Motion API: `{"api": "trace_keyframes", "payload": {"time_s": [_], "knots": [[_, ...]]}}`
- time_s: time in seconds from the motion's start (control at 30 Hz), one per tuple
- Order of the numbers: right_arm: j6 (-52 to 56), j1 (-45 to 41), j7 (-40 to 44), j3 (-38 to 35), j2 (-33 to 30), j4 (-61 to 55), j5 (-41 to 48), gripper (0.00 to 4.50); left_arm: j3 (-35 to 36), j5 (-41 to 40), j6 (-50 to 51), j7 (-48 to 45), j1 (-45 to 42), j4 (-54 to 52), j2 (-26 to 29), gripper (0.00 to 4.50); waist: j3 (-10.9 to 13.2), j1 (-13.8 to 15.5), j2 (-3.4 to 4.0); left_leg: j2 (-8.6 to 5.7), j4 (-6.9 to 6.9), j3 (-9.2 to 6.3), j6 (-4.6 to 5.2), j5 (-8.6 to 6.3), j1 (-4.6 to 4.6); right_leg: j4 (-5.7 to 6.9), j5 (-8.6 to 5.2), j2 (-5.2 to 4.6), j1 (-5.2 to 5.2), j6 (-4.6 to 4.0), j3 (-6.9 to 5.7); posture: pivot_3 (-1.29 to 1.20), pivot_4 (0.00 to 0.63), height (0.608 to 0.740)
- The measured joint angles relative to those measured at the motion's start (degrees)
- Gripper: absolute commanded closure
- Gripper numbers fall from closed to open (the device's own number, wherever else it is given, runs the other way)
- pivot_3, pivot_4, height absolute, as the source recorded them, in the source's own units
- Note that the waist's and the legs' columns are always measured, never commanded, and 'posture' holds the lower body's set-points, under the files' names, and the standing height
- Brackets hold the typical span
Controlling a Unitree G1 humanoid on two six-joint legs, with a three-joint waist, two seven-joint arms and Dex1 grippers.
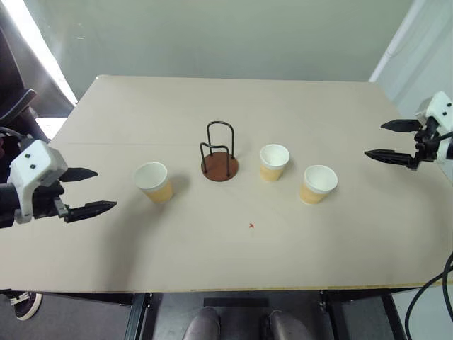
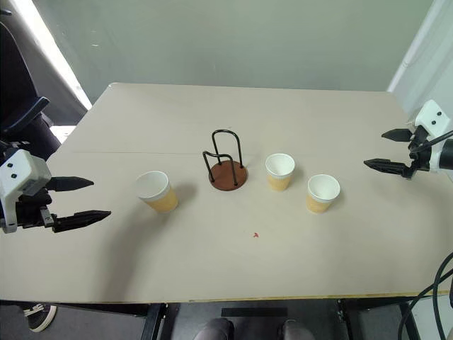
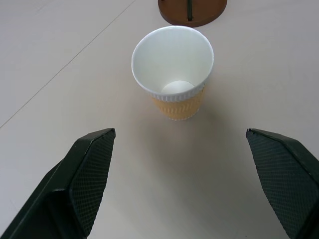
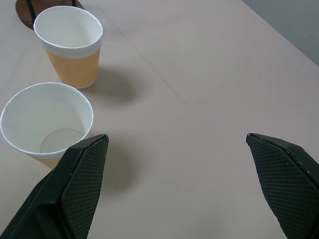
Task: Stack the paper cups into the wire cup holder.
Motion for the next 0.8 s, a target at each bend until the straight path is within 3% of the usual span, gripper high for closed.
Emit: {"api": "trace_keyframes", "payload": {"time_s": [0.3,0.53,0.8], "knots": [[0.24,-0.01,1.56,0.00,0.00,-0.64,0.51,0.00,0.00,-0.11,0.01,0.01,0.08,-0.17,-0.03,0.01,0.00,0.00,0.00,0.00,0.00,0.01,0.00,0.00,0.00,0.00,0.00,0.00,0.00,0.00,0.00,0.00,0.150,0.740],[5.25,-0.25,4.46,-0.66,0.49,-12.01,6.61,0.00,-0.74,-1.44,0.11,0.01,-3.29,-1.65,0.02,0.01,0.00,-0.03,0.00,0.00,0.00,0.12,-0.01,0.01,0.00,-0.03,0.00,0.03,0.01,0.00,-0.01,0.00,0.150,0.740],[11.98,-4.22,-0.72,3.36,13.32,-22.96,10.10,0.00,-6.24,-2.59,0.44,0.56,-8.39,-3.73,0.00,0.01,0.00,-0.53,-0.01,0.05,0.14,0.02,-0.03,0.02,0.09,-0.09,0.00,0.07,-0.05,0.00,0.01,0.00,0.150,0.740]]}}
